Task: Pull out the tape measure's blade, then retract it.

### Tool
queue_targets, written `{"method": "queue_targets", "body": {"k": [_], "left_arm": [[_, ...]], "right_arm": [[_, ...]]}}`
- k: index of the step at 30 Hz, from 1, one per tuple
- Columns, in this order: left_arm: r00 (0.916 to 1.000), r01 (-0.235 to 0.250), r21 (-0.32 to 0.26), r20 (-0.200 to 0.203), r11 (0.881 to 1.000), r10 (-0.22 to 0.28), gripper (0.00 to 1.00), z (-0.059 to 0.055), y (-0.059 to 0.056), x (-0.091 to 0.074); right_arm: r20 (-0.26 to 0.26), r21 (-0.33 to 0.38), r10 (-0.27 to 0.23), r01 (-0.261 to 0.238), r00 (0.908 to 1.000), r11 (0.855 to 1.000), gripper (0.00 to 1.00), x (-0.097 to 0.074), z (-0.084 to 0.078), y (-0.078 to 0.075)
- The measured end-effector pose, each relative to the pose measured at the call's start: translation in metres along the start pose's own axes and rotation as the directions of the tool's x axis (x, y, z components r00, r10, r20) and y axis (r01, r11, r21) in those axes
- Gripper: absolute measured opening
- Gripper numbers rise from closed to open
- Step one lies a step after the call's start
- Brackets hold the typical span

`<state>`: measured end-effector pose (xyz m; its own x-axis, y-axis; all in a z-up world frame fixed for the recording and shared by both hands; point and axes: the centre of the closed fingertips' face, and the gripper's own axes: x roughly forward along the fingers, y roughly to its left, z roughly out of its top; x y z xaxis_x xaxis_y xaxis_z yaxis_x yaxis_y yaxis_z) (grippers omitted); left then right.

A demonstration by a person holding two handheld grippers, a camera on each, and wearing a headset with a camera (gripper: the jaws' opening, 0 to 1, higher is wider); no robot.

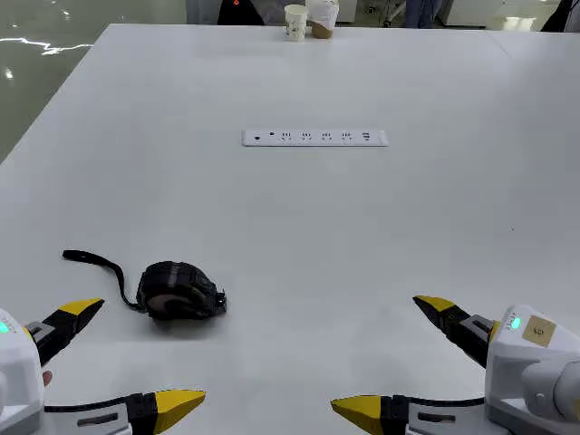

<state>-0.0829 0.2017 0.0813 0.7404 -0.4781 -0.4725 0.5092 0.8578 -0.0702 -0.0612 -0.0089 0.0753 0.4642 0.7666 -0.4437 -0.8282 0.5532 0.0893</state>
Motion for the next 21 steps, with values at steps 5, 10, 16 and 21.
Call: {"method": "queue_targets", "body": {"k": [5,10,16,21], "left_arm": [[1.0000,0.001,0.005,-0.002,1.000,-0.001,0.99,0.0002,-0.0004,0.0000],[1.0000,0.002,0.013,-0.007,1.000,-0.002,0.99,-0.0001,-0.0010,-0.0001],[1.0000,0.004,0.021,-0.009,1.000,-0.004,0.99,0.0011,-0.0008,0.0003],[0.9998,0.010,0.033,-0.015,0.999,-0.010,0.99,0.0014,-0.0002,0.0019]], "right_arm": [[-0.007,0.004,0.003,-0.003,1.0000,1.000,0.97,-0.0009,-0.0015,0.0008],[0.002,-0.008,-0.006,0.006,1.0000,1.000,0.99,-0.0018,-0.0005,-0.0007],[-0.008,-0.014,-0.008,0.007,0.9999,1.000,0.99,-0.0024,-0.0026,-0.0017],[-0.011,-0.017,-0.008,0.008,0.9999,1.000,0.99,-0.0024,-0.0027,-0.0034]]}}
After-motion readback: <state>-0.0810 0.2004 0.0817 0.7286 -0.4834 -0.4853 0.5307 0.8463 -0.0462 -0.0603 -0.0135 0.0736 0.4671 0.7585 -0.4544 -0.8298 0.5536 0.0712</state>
